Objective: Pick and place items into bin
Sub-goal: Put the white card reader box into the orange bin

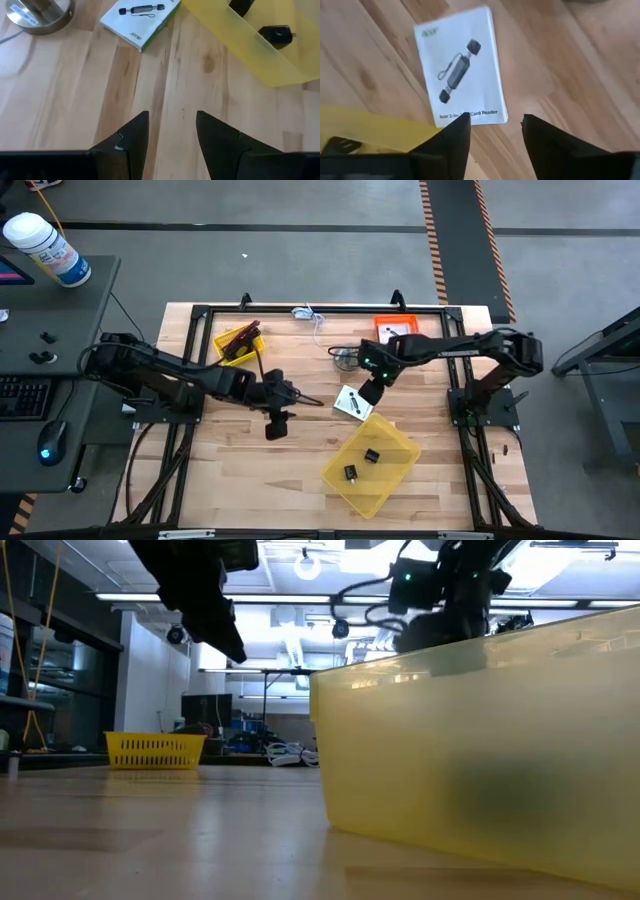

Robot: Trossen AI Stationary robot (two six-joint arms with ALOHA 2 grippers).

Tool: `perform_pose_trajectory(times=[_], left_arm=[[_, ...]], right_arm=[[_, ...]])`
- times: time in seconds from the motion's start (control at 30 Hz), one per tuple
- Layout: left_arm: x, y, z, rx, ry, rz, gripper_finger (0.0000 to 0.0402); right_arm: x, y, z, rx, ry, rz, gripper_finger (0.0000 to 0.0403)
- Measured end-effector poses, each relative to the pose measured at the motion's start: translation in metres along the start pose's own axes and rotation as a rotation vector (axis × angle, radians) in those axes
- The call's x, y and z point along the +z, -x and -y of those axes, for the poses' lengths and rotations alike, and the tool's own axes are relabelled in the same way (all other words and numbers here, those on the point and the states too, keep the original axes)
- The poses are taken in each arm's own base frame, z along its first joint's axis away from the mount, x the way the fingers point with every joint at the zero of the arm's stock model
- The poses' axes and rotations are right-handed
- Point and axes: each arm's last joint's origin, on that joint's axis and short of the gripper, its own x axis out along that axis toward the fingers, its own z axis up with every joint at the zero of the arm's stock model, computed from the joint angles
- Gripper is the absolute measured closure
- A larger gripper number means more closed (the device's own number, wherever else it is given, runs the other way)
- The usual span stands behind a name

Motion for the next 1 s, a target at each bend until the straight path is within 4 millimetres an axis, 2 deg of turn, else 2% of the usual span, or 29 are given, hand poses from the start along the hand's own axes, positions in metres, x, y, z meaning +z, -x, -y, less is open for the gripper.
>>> perform_pose_trajectory(times=[0.33,0.53,0.7,0.9,1.0], left_arm=[[-0.001,0.001,0.003,0.0,0.057,-0.004,0.0252],[-0.003,0.01,0.013,-0.016,0.059,0.025,0.0252],[-0.004,0.017,0.019,-0.021,0.085,0.052,0.0252],[-0.005,0.017,0.019,-0.022,0.126,0.042,0.0252],[-0.005,0.017,0.019,-0.018,0.139,0.043,0.0252]], right_arm=[[0.0,-0.029,-0.005,-0.061,0.036,-0.055,0.0229],[0.001,-0.041,-0.003,-0.155,0.044,-0.048,0.0241],[0.004,-0.053,-0.003,-0.149,0.051,-0.056,0.0248],[0.006,-0.077,-0.001,-0.146,0.049,-0.11,0.0251],[0.006,-0.088,0.001,-0.153,0.06,-0.143,0.0264]])
